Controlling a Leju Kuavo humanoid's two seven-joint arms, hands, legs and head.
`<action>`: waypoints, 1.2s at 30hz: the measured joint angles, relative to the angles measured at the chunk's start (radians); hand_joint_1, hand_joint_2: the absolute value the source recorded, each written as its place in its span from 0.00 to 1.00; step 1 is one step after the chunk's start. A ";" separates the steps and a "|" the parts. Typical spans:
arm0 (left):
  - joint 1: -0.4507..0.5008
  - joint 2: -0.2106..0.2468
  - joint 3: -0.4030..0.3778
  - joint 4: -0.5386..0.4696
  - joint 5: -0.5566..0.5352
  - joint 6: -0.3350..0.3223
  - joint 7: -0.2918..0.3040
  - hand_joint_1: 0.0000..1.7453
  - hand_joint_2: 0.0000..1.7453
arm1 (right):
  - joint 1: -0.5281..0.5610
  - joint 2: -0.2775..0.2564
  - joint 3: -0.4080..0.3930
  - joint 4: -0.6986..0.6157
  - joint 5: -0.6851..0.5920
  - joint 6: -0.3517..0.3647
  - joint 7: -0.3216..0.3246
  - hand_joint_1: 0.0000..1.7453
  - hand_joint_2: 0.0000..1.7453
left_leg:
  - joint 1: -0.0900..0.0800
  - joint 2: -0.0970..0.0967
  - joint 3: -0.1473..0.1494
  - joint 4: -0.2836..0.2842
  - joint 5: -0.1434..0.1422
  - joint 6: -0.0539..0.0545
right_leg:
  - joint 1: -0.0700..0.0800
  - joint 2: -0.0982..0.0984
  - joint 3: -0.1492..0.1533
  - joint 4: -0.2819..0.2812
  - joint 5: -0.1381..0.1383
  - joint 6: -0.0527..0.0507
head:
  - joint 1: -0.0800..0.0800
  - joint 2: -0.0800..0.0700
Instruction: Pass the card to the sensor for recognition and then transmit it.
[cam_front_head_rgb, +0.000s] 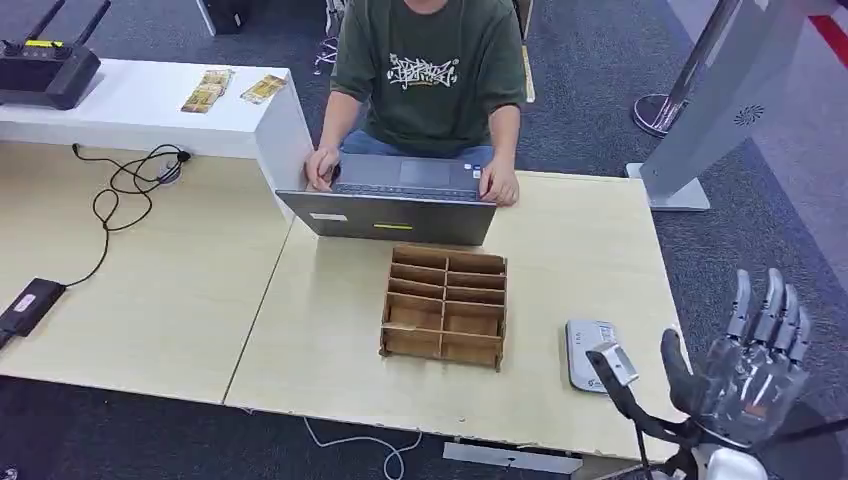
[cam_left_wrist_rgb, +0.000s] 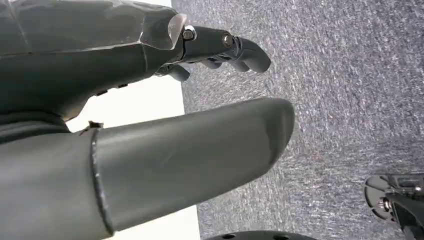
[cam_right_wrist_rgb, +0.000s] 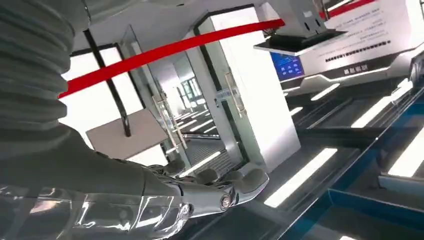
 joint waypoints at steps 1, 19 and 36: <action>0.000 0.000 0.002 0.000 0.002 0.000 0.000 0.00 0.00 | 0.017 0.000 -0.006 -0.014 0.000 0.004 -0.011 0.00 1.00 | 0.000 0.000 0.000 0.000 0.000 0.000 | 0.000 0.000 0.000 0.000 0.000 0.000 | 0.000 0.000; -0.003 0.000 0.022 0.000 0.011 -0.010 0.006 0.00 0.00 | 0.138 -0.078 0.230 -0.122 0.001 0.248 0.317 0.00 1.00 | 0.000 0.001 0.000 0.000 0.000 0.001 | 0.000 0.001 0.000 0.000 0.000 0.000 | 0.000 0.000; -0.005 0.003 0.023 0.000 0.013 -0.024 0.008 0.00 0.00 | 0.110 -0.127 0.494 -0.121 0.001 0.376 0.431 0.00 1.00 | 0.000 0.001 0.000 0.000 0.000 0.001 | 0.000 0.001 0.000 0.000 0.000 0.000 | 0.000 0.000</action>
